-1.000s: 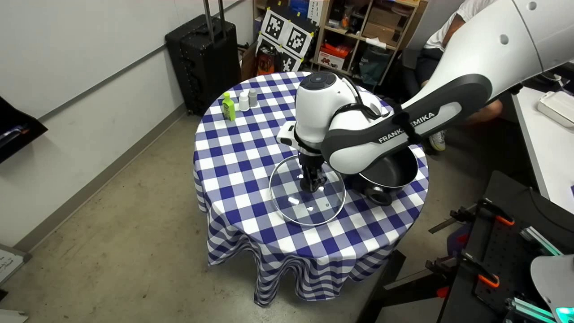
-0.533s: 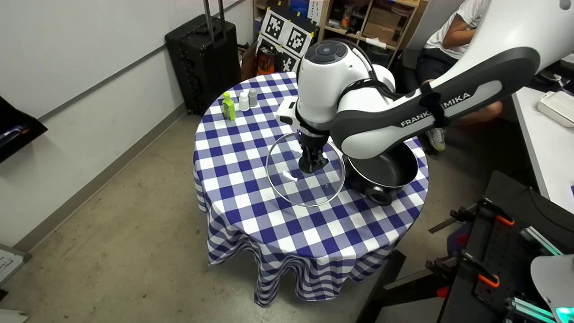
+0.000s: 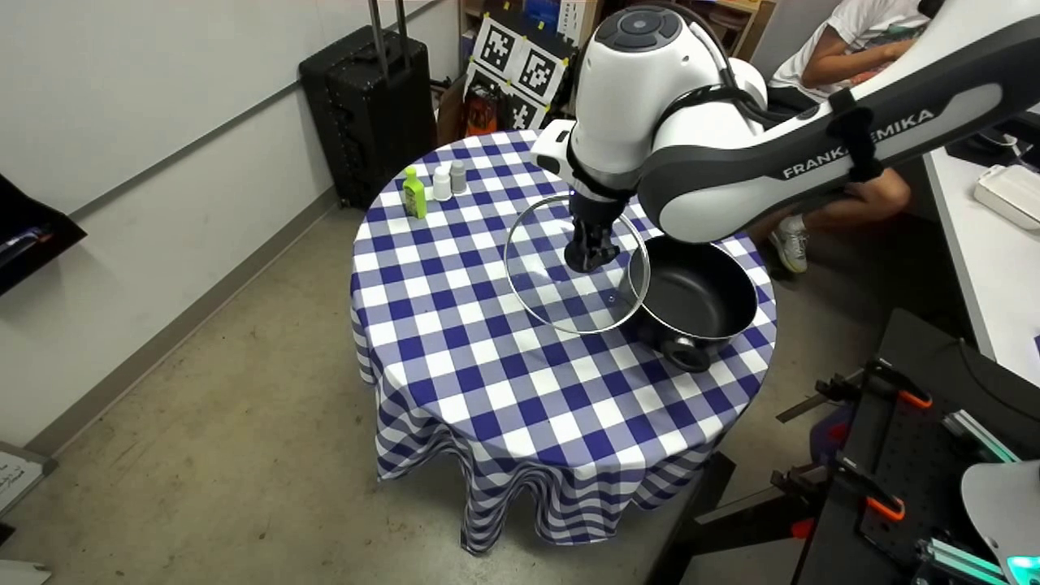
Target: Put the glass lid on the black pot
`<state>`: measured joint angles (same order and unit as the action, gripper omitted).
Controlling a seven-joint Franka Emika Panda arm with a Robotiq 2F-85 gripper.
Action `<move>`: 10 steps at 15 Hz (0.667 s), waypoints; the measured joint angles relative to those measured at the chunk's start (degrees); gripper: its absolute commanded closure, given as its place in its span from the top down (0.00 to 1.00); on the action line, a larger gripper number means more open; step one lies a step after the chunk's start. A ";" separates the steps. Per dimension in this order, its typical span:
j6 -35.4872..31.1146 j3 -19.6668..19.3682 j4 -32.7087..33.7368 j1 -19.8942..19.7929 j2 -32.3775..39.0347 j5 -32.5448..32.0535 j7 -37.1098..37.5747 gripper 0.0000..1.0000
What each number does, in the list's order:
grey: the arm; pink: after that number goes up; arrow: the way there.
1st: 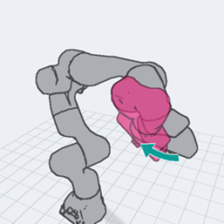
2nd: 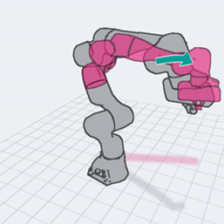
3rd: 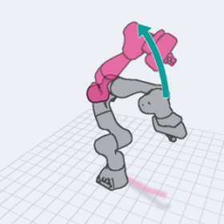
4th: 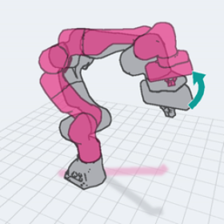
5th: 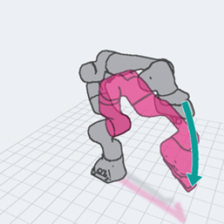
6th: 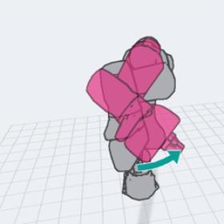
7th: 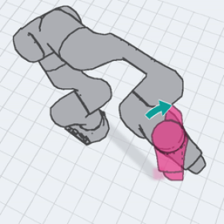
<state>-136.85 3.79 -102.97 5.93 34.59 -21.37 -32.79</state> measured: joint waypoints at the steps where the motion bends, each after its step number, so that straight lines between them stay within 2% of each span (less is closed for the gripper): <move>1: 0.00 -0.54 -0.93 -0.30 -0.76 -0.02 0.76 0.25; 6: -0.01 -1.43 -5.84 -4.44 -3.53 0.93 3.12 0.25; 10: -0.08 -1.11 -10.53 -9.38 -7.32 6.76 2.94 0.25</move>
<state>-136.93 2.68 -113.49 -3.44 27.27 -14.61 -29.86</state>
